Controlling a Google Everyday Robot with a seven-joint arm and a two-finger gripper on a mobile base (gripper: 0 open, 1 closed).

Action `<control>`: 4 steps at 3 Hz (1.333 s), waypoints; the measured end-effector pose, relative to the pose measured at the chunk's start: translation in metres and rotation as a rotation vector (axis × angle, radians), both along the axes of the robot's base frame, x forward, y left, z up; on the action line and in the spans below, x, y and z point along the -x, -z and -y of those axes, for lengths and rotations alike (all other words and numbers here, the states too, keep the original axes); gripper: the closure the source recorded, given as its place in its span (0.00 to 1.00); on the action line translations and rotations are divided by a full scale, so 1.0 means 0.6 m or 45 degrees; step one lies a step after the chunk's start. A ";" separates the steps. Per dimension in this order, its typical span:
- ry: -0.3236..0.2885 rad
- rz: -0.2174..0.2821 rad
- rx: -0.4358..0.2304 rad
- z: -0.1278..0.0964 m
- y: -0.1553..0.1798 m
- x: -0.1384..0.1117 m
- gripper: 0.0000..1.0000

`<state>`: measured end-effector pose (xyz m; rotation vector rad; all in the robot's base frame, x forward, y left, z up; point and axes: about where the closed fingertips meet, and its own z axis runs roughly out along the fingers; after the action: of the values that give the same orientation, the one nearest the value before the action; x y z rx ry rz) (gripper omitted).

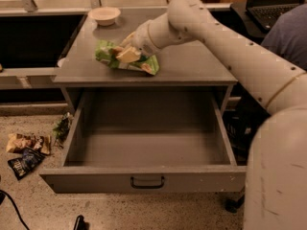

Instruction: Place green rice chip bag into top drawer

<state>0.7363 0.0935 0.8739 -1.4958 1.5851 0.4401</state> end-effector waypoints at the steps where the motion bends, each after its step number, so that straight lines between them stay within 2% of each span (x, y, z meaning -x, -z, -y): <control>1: 0.067 0.060 -0.019 0.047 -0.041 0.021 1.00; 2: 0.067 0.060 -0.019 0.047 -0.041 0.021 1.00; 3: 0.026 0.063 0.007 0.042 -0.048 0.035 1.00; 4: -0.008 0.069 0.034 0.047 -0.081 0.102 1.00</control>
Offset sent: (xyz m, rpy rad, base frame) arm -0.0102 -0.0208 0.0199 0.0136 -0.0377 -0.0403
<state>0.6752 0.0654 0.9227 -1.5209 1.5500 0.3803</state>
